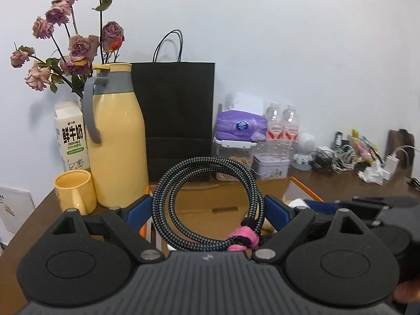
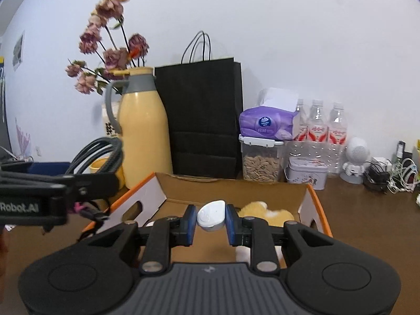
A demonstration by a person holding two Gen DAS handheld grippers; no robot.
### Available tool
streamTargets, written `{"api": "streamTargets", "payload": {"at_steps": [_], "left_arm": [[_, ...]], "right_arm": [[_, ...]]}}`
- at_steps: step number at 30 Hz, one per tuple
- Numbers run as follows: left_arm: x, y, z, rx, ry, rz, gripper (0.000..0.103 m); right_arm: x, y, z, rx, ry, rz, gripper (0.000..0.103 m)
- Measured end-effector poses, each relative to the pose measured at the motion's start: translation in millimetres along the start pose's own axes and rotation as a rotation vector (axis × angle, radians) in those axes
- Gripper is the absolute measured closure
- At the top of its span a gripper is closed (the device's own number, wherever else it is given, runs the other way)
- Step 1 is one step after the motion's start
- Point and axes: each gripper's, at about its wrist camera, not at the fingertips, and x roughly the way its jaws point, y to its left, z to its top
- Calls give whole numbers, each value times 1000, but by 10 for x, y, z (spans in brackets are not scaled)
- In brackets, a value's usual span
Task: Organize objects
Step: 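Carry the cable with the left tool into the box while the right tool releases the case there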
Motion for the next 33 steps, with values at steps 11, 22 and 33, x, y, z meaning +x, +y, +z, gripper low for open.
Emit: {"api": "streamTargets", "payload": {"at_steps": [11, 22, 33], "left_arm": [[759, 147, -109, -118, 116, 32, 12], [955, 137, -276, -104, 237, 25, 9], [797, 106, -179, -116, 175, 40, 0]], "right_arm": [[777, -237, -116, 82, 127, -14, 81], [828, -160, -250, 51, 179, 6, 77], [653, -168, -189, 56, 128, -24, 0]]}}
